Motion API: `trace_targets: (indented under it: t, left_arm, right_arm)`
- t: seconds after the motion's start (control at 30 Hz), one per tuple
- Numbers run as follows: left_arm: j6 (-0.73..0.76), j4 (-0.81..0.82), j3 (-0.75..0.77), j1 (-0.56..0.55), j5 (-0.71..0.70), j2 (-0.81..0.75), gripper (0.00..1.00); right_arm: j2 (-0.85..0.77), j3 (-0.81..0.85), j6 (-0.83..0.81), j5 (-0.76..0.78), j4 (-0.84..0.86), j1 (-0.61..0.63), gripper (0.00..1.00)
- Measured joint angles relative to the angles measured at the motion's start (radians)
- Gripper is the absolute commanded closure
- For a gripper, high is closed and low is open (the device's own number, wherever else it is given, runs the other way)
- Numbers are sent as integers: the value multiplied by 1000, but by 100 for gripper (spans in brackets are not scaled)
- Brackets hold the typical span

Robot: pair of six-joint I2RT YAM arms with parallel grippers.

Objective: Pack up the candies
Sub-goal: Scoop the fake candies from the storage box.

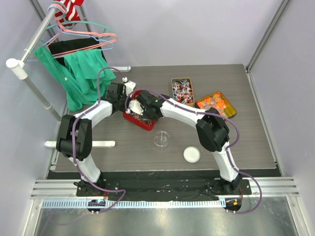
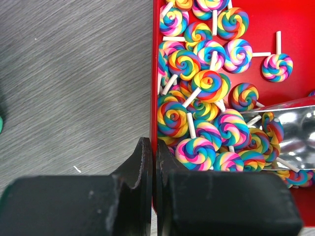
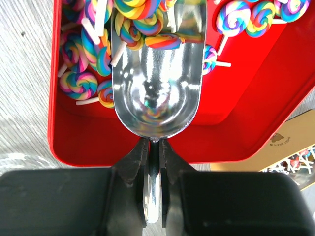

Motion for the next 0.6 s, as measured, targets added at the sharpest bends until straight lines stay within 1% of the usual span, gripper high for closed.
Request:
trace_targets:
  t: [0.27,0.6]
  left_arm:
    - [-2,5,-10,8,0,-18,100]
    - [-24,13,-26,22,5,-34,100]
  right_arm:
    - [23,41,85,22,-1,13,99]
    - [46,85,190,10,0,22,99]
